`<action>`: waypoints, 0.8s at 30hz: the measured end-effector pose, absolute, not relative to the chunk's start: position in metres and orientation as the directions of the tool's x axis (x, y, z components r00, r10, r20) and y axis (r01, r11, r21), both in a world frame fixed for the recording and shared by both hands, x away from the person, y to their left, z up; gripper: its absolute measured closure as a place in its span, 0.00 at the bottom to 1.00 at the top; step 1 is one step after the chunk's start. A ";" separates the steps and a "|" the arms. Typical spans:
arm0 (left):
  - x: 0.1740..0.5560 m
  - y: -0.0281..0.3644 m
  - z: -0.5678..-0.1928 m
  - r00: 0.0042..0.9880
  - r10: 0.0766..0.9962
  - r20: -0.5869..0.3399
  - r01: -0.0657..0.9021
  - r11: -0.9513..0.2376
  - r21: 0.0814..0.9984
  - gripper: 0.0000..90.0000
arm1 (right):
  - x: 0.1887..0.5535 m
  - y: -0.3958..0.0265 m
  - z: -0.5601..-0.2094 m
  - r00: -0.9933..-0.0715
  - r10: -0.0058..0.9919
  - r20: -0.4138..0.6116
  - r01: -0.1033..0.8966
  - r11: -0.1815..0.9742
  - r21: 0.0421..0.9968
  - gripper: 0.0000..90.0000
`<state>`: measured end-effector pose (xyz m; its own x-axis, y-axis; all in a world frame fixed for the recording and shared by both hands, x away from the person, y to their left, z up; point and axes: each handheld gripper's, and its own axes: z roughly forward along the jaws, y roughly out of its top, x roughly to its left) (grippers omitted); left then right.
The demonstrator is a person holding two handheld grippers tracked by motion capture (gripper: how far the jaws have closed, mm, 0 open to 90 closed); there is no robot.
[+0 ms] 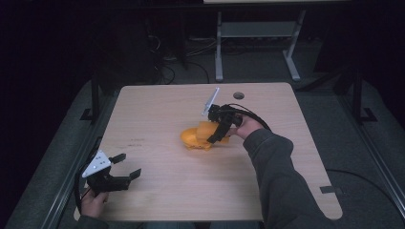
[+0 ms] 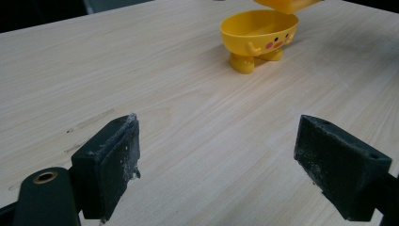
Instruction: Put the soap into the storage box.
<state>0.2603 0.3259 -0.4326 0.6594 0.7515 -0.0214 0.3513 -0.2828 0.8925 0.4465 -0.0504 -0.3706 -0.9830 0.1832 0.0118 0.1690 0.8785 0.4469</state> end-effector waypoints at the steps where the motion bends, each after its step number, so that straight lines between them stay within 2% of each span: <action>1: 0.260 0.326 -0.432 0.660 0.751 -0.019 0.351 -0.285 0.892 0.16 | 0.447 -0.049 -0.370 -0.983 0.182 0.014 0.169 0.877 0.449 0.23; 24: 0.260 0.327 -0.432 0.658 0.753 -0.020 0.351 -0.283 0.893 0.16 | 0.466 -0.011 -0.369 -0.994 0.106 0.034 0.109 0.866 0.489 0.23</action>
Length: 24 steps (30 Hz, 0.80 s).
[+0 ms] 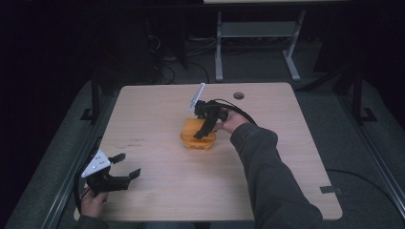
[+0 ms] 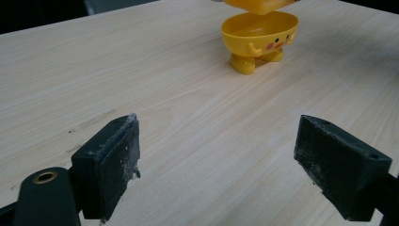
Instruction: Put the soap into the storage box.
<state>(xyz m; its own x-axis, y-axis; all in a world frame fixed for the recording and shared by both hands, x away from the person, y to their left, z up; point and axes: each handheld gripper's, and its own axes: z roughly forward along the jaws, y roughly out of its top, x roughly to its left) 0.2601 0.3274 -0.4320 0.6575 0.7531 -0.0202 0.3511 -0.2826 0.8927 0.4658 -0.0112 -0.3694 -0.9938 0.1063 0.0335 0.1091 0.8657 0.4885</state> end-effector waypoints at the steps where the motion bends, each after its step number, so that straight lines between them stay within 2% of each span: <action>1: 0.260 0.328 -0.432 0.658 0.753 -0.022 0.351 -0.281 0.893 0.16 | 0.467 -0.008 -0.371 -0.994 0.105 0.042 0.111 0.862 0.495 0.23; 8: 0.260 0.328 -0.432 0.659 0.752 -0.015 0.347 -0.286 0.893 0.16 | 0.468 -0.001 -0.377 -0.995 0.090 0.049 0.102 0.864 0.492 0.23; 16: 0.260 0.328 -0.432 0.657 0.754 -0.019 0.351 -0.283 0.893 0.16 | 0.467 0.005 -0.389 -0.997 0.071 0.014 0.070 0.898 0.434 0.23; 24: 0.260 0.328 -0.431 0.657 0.753 -0.018 0.350 -0.284 0.893 0.16 | 0.466 0.004 -0.391 -0.998 0.065 0.010 0.063 0.895 0.442 0.22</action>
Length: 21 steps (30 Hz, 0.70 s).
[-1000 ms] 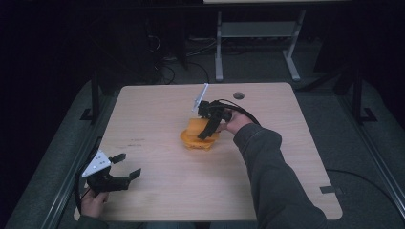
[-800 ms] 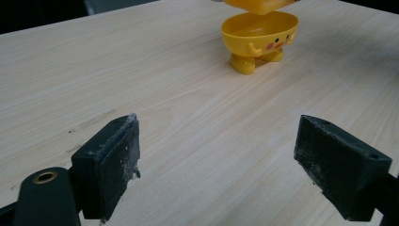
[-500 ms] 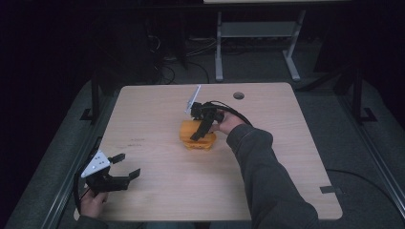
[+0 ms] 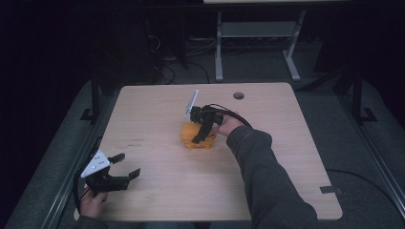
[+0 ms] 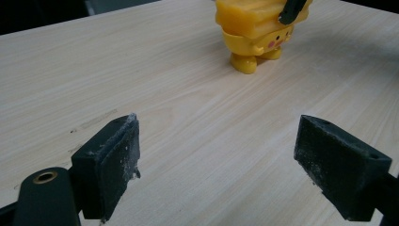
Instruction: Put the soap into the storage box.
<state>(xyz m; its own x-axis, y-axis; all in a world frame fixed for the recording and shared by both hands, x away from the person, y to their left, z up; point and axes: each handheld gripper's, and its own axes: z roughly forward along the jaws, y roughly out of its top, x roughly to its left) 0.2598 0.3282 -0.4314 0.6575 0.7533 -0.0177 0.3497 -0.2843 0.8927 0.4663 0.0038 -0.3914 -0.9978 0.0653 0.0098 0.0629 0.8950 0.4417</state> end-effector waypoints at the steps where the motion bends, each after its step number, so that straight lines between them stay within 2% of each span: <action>1: 0.260 0.328 -0.431 0.657 0.754 -0.018 0.351 -0.284 0.892 0.16 | 0.465 0.003 -0.391 -0.997 0.076 0.014 0.074 0.893 0.444 0.22; 21: 0.260 0.327 -0.432 0.661 0.750 -0.015 0.350 -0.291 0.890 0.16 | 0.460 -0.021 -0.381 -0.988 0.154 0.014 0.140 0.854 0.502 0.20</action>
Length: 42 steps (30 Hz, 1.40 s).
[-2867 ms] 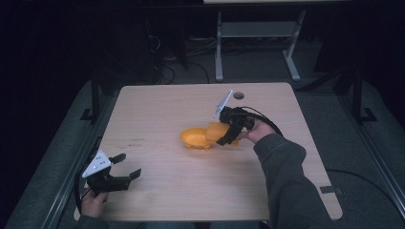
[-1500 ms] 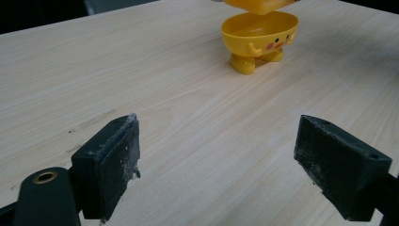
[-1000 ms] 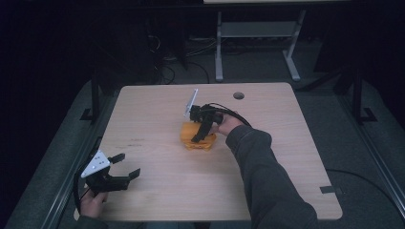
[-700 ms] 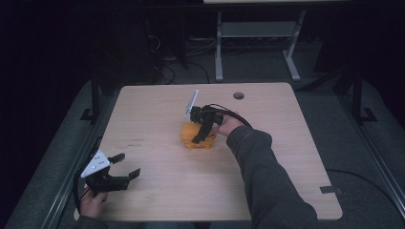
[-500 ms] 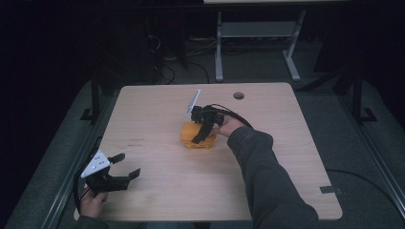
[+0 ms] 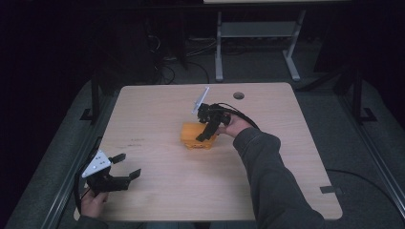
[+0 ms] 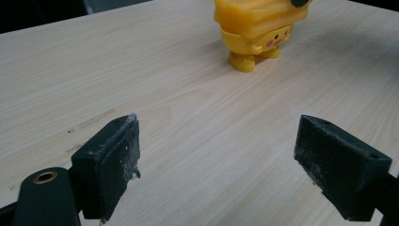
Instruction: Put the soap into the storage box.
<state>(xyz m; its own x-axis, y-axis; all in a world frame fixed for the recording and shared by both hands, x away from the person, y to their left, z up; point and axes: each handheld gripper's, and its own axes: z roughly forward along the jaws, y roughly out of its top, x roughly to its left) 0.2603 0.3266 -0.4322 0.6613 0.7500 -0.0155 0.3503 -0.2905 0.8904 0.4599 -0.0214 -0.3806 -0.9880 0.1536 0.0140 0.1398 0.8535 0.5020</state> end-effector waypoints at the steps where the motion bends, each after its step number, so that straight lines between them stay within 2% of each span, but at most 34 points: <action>1: 0.260 0.327 -0.432 0.661 0.750 -0.015 0.350 -0.291 0.890 0.16 | 0.460 -0.021 -0.381 -0.988 0.154 0.014 0.140 0.854 0.502 0.20; 42: 0.260 0.325 -0.433 0.663 0.748 -0.013 0.356 -0.300 0.885 0.16 | 0.441 -0.069 -0.363 -0.972 0.233 -0.004 0.191 0.808 0.557 0.25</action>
